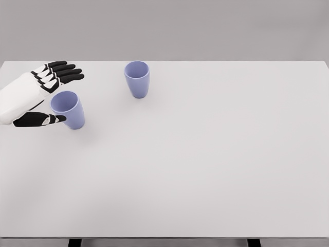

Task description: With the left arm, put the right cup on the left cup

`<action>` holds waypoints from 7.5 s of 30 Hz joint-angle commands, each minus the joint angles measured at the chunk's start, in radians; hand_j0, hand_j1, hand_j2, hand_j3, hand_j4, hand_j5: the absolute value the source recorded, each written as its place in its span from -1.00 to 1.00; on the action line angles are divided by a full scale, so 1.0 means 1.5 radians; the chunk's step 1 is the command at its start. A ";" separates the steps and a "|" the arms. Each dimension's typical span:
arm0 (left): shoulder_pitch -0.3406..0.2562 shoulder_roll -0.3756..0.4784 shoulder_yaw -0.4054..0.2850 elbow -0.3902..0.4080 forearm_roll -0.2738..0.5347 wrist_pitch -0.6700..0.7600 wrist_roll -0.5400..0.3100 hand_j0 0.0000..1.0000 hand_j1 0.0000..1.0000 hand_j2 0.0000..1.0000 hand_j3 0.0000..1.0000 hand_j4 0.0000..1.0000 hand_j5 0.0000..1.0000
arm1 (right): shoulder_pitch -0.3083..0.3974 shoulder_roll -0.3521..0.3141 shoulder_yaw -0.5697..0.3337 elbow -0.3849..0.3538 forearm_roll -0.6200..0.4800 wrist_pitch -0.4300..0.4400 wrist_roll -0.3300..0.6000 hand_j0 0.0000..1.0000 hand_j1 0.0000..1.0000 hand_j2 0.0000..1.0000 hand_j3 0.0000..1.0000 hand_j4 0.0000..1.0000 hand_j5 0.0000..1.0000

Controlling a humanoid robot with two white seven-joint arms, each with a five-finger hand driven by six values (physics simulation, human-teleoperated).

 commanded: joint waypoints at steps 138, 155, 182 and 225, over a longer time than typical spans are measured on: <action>-0.823 -0.456 -0.776 0.659 0.120 0.313 -0.410 1.00 1.00 1.00 1.00 1.00 1.00 | 0.002 0.000 0.004 0.005 0.000 0.001 0.000 1.00 1.00 1.00 1.00 1.00 1.00; -0.817 -0.465 -0.777 0.695 0.112 0.313 -0.410 1.00 1.00 1.00 1.00 1.00 1.00 | 0.002 0.000 0.004 0.005 0.000 0.001 0.000 1.00 1.00 1.00 1.00 1.00 1.00; -0.808 -0.469 -0.777 0.695 0.102 0.314 -0.410 0.63 0.63 0.63 0.63 0.63 0.63 | 0.002 0.000 0.003 0.005 0.000 0.001 0.000 1.00 1.00 1.00 1.00 1.00 1.00; -0.824 -0.410 -0.771 0.608 0.112 0.306 -0.410 0.47 0.47 0.47 0.47 0.47 0.47 | 0.002 0.000 0.004 0.005 0.000 0.001 0.000 1.00 1.00 1.00 1.00 1.00 1.00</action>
